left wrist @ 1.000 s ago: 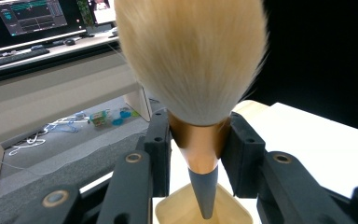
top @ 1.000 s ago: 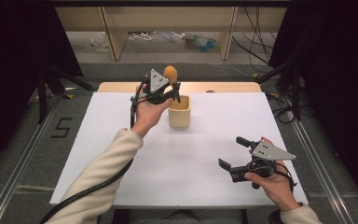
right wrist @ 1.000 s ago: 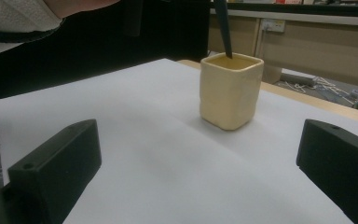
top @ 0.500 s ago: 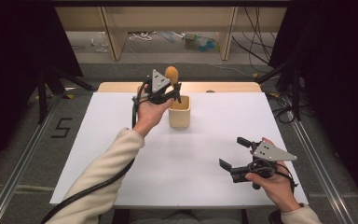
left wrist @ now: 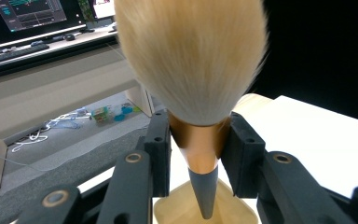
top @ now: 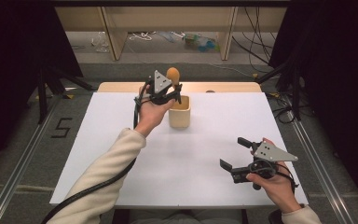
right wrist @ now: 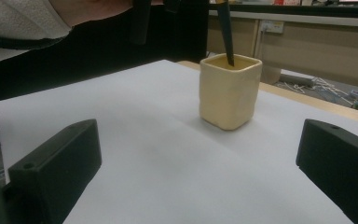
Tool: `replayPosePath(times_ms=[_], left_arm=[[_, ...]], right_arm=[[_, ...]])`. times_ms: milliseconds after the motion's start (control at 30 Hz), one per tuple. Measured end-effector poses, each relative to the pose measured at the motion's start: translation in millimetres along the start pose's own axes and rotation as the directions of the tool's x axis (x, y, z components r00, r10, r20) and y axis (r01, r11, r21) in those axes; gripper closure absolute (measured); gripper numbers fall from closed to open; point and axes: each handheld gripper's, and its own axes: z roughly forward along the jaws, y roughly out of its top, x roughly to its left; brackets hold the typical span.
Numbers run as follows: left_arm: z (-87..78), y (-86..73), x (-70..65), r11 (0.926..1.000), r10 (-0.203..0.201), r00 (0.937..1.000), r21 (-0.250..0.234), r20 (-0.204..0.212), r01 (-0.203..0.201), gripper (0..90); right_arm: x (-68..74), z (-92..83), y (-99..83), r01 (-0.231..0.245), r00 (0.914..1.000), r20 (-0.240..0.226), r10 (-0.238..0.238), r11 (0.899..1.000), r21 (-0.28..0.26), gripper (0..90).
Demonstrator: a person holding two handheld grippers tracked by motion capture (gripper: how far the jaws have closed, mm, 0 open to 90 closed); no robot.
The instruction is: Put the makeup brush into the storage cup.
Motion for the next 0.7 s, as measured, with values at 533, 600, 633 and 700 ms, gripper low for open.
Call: replayPosePath(times_ms=[533,600,633,700], left_arm=[[3.7,-4.0,-0.3,0.9999,0.003,1.0,0.012,-0.004,-0.003,65.7],[4.1,-4.7,-0.3,0.9999,0.006,1.0,0.015,-0.002,-0.006,65.7],[4.2,-5.0,-0.2,0.9998,0.008,1.0,0.016,-0.003,-0.007,65.7],[4.4,-5.3,0.0,0.9999,0.007,1.0,0.014,-0.005,-0.007,65.7]], right_arm=[[-1.1,-0.4,-0.4,0.012,0.9999,0.002,-0.012,1.0,-0.015,0.9],[-1.3,-0.1,-0.4,0.013,0.9999,-0.003,-0.013,1.0,-0.022,0.9],[-1.3,-0.2,-0.4,0.012,0.9999,-0.003,-0.012,1.0,-0.021,0.9],[-1.2,-0.5,-0.5,0.012,0.9999,0.0,-0.012,1.0,-0.017,0.9]])
